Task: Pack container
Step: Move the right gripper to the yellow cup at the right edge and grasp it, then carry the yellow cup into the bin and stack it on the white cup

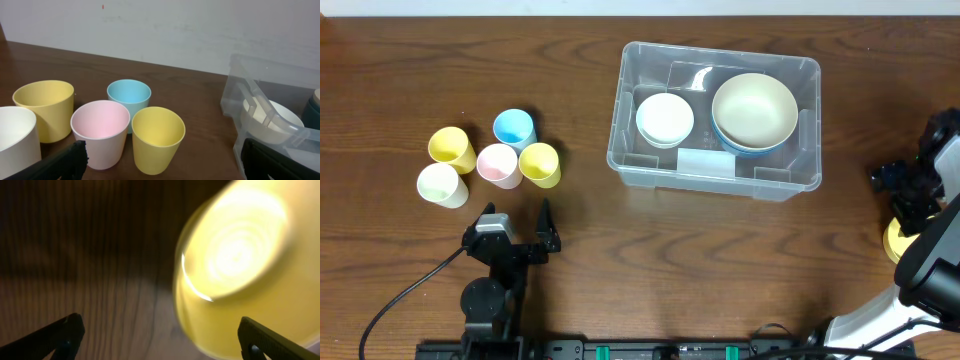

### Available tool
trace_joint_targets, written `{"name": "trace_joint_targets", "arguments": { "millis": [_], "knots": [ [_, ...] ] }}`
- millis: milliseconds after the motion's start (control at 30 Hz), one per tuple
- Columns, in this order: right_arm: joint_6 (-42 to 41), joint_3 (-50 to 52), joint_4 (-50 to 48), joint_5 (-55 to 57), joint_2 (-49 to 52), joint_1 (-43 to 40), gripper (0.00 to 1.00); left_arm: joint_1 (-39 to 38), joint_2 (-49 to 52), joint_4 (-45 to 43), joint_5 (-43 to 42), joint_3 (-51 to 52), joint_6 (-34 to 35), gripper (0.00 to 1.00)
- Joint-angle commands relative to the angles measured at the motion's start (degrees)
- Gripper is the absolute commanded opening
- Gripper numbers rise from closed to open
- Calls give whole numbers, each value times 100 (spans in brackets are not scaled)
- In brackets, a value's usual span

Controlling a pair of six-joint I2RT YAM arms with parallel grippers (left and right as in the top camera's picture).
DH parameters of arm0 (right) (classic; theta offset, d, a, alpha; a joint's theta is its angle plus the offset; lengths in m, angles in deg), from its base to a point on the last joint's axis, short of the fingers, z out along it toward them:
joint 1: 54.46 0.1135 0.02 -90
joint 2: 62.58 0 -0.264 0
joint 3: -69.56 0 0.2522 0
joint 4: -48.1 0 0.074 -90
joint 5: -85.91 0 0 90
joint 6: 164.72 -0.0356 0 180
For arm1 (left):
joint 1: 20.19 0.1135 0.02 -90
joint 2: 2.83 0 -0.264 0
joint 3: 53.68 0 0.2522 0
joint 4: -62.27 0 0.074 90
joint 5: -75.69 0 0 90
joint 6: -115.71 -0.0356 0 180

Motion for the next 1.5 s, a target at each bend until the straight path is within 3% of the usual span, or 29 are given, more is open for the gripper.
{"name": "trace_joint_targets", "arguments": {
  "millis": [0, 267, 500, 667, 867, 1100, 1300, 1467],
  "knots": [
    [192, 323, -269, -46, 28, -87, 99, 35, -31, 223, 92, 94, -98, 98],
    [197, 535, -568, -39, 28, -92, 96, 35, -31, 223, 92, 94, -101, 98],
    [195, 538, -599, -44, 28, -92, 36, 35, -31, 223, 92, 94, -101, 98],
    [192, 538, -599, -44, 28, -92, 1, 35, -31, 223, 92, 94, -98, 98],
    [195, 439, -654, -247, 24, -90, 1, 35, -31, 223, 92, 94, -98, 98],
    [503, -619, -24, -914, -391, -81, 1, 35, -31, 223, 92, 94, -98, 98],
    [1537, -1932, 251, -1880, -1331, 236, 1, 35, -31, 223, 92, 94, -98, 98],
    [2815, -2529, 59, -2184, -2295, 1436, 1, 35, -31, 223, 92, 94, -98, 98]
  ]
}}
